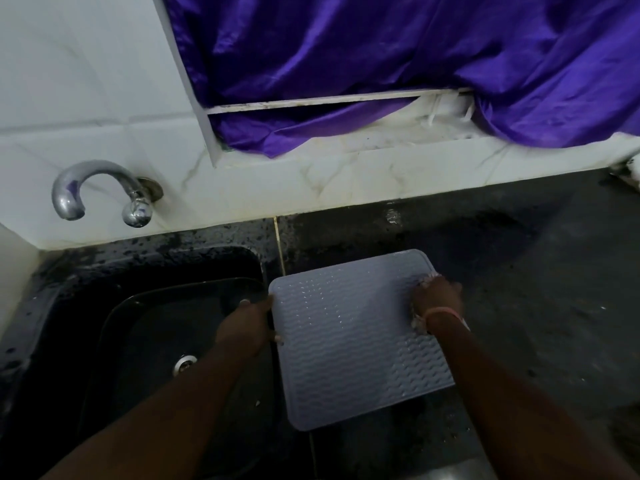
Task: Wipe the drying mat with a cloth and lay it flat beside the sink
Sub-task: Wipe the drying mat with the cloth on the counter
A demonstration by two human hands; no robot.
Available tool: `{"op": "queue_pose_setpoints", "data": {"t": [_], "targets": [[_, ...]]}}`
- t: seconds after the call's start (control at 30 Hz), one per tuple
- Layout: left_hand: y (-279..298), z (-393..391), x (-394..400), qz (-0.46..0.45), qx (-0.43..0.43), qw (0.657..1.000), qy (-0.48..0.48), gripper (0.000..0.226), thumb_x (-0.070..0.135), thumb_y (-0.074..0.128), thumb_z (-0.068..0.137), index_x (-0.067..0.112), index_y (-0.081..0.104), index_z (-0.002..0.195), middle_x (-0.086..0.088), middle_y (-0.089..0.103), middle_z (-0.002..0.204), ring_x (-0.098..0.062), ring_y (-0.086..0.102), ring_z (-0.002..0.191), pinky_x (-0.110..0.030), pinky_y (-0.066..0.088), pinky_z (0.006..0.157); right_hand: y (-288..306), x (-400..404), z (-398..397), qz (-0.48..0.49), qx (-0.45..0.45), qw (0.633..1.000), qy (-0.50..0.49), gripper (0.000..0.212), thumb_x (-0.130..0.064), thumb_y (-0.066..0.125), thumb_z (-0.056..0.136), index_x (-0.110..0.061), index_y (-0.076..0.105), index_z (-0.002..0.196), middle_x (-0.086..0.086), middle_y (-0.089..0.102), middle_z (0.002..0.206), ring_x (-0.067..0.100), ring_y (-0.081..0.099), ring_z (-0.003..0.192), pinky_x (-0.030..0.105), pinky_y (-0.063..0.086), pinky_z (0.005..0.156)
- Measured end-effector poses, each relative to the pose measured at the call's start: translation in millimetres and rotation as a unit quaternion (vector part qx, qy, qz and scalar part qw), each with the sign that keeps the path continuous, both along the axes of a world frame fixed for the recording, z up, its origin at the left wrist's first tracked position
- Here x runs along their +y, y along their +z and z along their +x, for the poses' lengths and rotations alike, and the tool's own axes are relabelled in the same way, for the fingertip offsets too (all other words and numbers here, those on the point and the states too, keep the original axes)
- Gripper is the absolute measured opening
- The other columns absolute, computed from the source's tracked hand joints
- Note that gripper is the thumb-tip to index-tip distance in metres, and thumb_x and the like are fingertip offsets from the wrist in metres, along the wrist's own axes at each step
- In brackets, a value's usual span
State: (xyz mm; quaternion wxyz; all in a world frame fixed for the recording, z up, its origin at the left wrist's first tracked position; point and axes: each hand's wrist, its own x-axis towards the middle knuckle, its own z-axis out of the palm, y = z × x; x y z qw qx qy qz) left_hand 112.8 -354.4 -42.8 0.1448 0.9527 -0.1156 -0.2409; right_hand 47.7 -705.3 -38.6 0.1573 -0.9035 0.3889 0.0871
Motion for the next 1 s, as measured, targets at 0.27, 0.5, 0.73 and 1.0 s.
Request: {"op": "queue_pose_setpoints", "data": {"t": [0.27,0.5,0.73,1.0], "targets": [[-14.9,-4.2,2.3,0.001,-0.039,0.999,-0.001,0.072,0.042,0.068,0.084,0.048,0.032,0.146,-0.006,0.056,0.12,-0.025,0.064,0.103,-0.04,0.054,0.085,-11.0,194.3,3.2,0.155,-0.099,0.975,0.122,0.054,-0.036,0.058,0.091,-0.012,0.046,0.139,0.008,0.044,0.136,0.025,0.056,0.117,0.04,0.051,0.1],[-25.2,0.1,8.8,-0.004,-0.034,0.999,0.001,0.081,0.044,0.067,0.085,0.051,0.02,0.15,-0.005,0.05,0.132,-0.021,0.062,0.108,-0.036,0.052,0.087,33.6,138.5,39.5,0.349,-0.157,0.92,0.085,0.018,-0.015,0.055,0.098,-0.006,0.071,0.093,0.002,0.069,0.071,0.003,0.066,0.056,0.015,0.048,0.05],[-26.3,8.8,3.8,-0.008,0.026,0.999,0.019,0.103,0.042,0.075,0.08,0.051,0.002,0.152,-0.011,0.047,0.139,-0.022,0.061,0.11,-0.047,0.053,0.089,-7.9,-18.5,74.9,0.051,-0.034,0.995,-0.082,0.047,-0.026,0.044,0.094,-0.007,0.052,0.136,0.017,0.051,0.14,0.037,0.047,0.128,0.045,0.045,0.1],[-30.6,4.3,3.6,0.026,-0.023,0.999,0.005,0.088,0.045,0.069,0.084,0.046,0.015,0.153,-0.008,0.053,0.124,-0.024,0.065,0.101,-0.034,0.052,0.075,4.1,207.0,66.9,0.15,-0.053,0.975,0.156,0.052,-0.036,0.052,0.095,-0.005,0.046,0.137,0.015,0.046,0.138,0.03,0.055,0.121,0.038,0.049,0.099]]}}
